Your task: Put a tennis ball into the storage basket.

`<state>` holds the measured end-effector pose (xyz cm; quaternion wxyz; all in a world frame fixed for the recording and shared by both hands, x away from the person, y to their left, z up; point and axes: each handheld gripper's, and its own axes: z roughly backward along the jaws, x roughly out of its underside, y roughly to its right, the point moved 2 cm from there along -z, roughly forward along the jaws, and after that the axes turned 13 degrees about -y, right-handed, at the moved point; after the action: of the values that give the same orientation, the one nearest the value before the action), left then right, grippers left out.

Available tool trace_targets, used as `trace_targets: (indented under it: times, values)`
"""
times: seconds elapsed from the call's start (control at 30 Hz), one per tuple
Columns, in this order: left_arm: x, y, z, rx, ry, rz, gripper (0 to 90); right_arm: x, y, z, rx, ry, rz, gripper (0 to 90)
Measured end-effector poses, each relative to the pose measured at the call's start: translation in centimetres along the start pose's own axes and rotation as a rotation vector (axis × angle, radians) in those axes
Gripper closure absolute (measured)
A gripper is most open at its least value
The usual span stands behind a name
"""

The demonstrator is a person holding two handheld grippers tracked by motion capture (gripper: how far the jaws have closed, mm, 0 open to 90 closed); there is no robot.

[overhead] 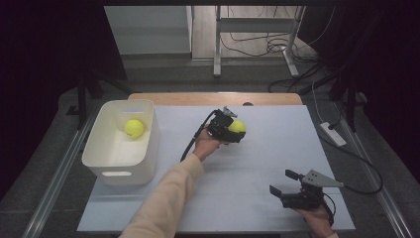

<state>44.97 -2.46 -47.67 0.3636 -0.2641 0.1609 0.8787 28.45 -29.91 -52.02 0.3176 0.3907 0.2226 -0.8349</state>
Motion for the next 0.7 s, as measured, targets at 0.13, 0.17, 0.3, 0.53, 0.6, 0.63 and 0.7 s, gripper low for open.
trace_targets:
  times: [0.13, 0.17, 0.3, 0.53, 0.6, 0.63, 0.7]
  values:
    - [0.4, 0.3, 0.7, 0.002, 0.018, -0.011, 27.4, 0.0, 0.1, 0.1, 0.006, 0.0, 0.0, 9.0]
    - [0.4, 0.4, 0.9, 0.002, 0.019, -0.013, 27.4, 0.0, 0.1, 0.0, 0.007, 0.0, -0.001, 9.0]
    - [0.7, 0.6, 1.6, 0.007, 0.038, -0.014, 27.4, 0.0, 0.0, 0.0, 0.012, -0.002, 0.001, 9.0]
    - [0.9, 1.0, 2.6, -0.002, 0.048, -0.032, 27.4, -0.1, 0.1, 0.0, 0.019, -0.004, -0.003, 9.1]
    - [0.9, 1.0, 3.0, -0.003, 0.058, -0.032, 27.4, 0.0, 0.1, 0.0, 0.02, -0.005, -0.005, 9.1]
    - [0.9, 1.1, 3.1, 0.001, 0.063, -0.028, 27.4, 0.0, 0.1, 0.0, 0.021, -0.006, -0.006, 9.2]
    - [0.9, 1.1, 3.4, 0.0, 0.066, -0.031, 27.4, 0.0, 0.2, 0.0, 0.023, -0.008, -0.008, 9.2]
